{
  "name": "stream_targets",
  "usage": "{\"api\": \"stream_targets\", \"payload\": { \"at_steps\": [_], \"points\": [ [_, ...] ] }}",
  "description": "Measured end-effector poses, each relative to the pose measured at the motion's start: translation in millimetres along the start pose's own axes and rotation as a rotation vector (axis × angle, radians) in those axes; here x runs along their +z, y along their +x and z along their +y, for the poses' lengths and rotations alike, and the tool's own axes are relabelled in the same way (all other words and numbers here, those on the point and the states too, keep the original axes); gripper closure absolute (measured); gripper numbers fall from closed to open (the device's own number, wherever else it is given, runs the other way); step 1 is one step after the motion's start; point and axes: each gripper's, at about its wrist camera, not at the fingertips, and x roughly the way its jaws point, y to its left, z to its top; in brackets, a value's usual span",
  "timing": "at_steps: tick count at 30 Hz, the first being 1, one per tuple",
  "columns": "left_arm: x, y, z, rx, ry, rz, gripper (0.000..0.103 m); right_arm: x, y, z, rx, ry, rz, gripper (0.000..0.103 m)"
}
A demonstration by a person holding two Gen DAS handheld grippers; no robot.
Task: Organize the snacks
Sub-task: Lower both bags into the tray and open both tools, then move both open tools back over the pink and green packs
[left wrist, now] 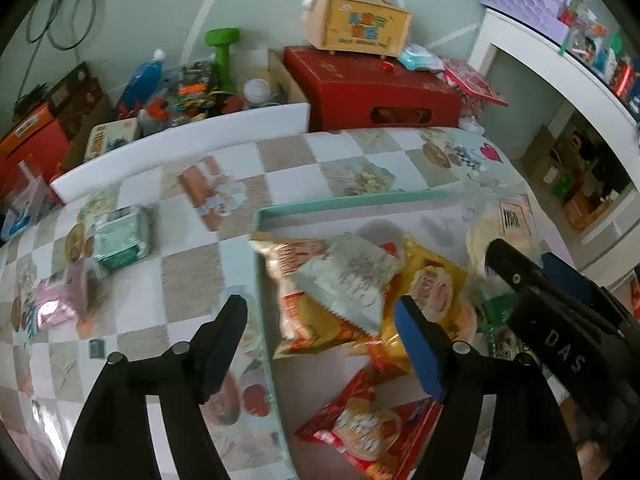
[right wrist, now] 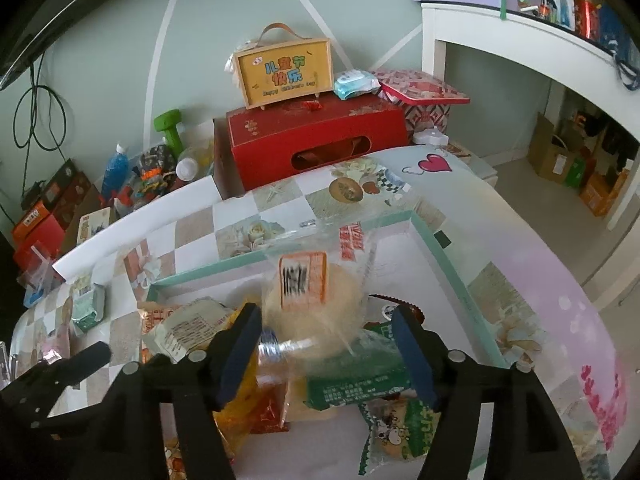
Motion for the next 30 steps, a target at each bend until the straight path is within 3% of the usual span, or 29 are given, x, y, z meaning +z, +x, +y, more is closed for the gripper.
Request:
{"api": "stream_targets", "payload": {
  "at_steps": [4, 6, 11, 14, 22, 30],
  "points": [
    [-5.9, -11.8, 24.8, 0.065, -0.06, -0.026, 0.02, -0.5, 0.8, 3.2, -0.021, -0.013, 0.029, 0.019],
    [-8.4, -16.2, 38.9, 0.116, -0.091, -0.037, 0.006, -1.1, 0.4, 5.4, -0.026, -0.023, 0.039, 0.017],
    [-10.7, -15.3, 61.1, 0.165, -0.136, -0.035, 0.005, -2.4, -6.9, 10.9, -0.027, -0.024, 0.041, 0.0],
    [-10.4, -10.3, 60.0, 0.159, -0.14, -0.024, 0.0, -2.6, -10.8, 13.7, -0.031, -0.029, 0.04, 0.0],
    [-6.9, -8.5, 40.2, 0.129, -0.096, -0.037, 0.0, -3.4, -10.0, 15.2, -0.055, -0.03, 0.053, 0.0],
    [-10.1, -16.5, 56.2, 0.147, -0.124, -0.056, 0.0, -3.6, -10.0, 17.4, -0.052, -0.038, 0.057, 0.0]
  ]
}}
